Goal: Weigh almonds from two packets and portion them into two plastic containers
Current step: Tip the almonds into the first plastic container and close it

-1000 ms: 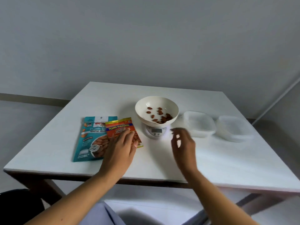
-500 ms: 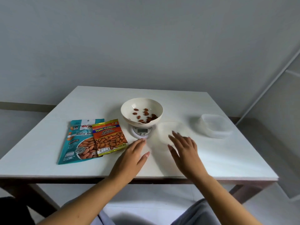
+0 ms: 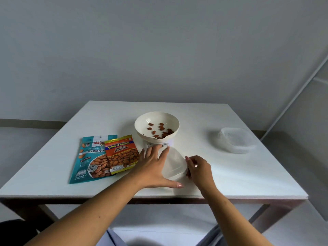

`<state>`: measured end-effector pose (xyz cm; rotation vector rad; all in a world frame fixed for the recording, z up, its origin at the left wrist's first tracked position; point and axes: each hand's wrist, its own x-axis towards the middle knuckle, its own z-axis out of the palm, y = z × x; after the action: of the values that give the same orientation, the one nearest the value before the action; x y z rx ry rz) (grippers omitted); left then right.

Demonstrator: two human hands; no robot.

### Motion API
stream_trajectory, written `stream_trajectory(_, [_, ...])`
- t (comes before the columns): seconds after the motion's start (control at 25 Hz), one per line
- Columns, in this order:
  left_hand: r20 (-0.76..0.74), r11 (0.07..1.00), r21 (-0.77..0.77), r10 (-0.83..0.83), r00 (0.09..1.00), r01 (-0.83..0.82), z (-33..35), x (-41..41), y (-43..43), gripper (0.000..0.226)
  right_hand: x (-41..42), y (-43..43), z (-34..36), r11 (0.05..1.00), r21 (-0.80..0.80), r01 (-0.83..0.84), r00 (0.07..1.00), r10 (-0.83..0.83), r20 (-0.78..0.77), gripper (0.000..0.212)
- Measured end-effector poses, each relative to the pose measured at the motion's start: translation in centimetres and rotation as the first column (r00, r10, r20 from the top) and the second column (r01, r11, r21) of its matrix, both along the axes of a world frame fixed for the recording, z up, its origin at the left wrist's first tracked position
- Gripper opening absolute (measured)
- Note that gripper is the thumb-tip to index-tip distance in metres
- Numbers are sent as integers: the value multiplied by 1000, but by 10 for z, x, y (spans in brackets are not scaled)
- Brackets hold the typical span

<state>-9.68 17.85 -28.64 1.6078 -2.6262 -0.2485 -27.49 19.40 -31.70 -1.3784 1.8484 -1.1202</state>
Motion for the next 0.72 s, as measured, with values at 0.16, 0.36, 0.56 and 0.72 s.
stream_trajectory(0.16, [-28,999,27,29,999,-29,-3,3,-3,117,3,6,2,991,101,-87,957,55,286,30])
stream_trajectory(0.36, [-169,994,-112,-5,986,-14,-11,16,7,99,4,15,5,977,62,-205,912,167,376,28])
stream_trajectory(0.56, [-257,984,-177,-32,966,-15,-16,22,15,90,11,22,1,978,25,-205,916,183,356,32])
stream_trajectory(0.72, [-273,987,-156,-18,962,-26,-18,22,19,90,14,24,-1,985,7,-171,936,160,314,30])
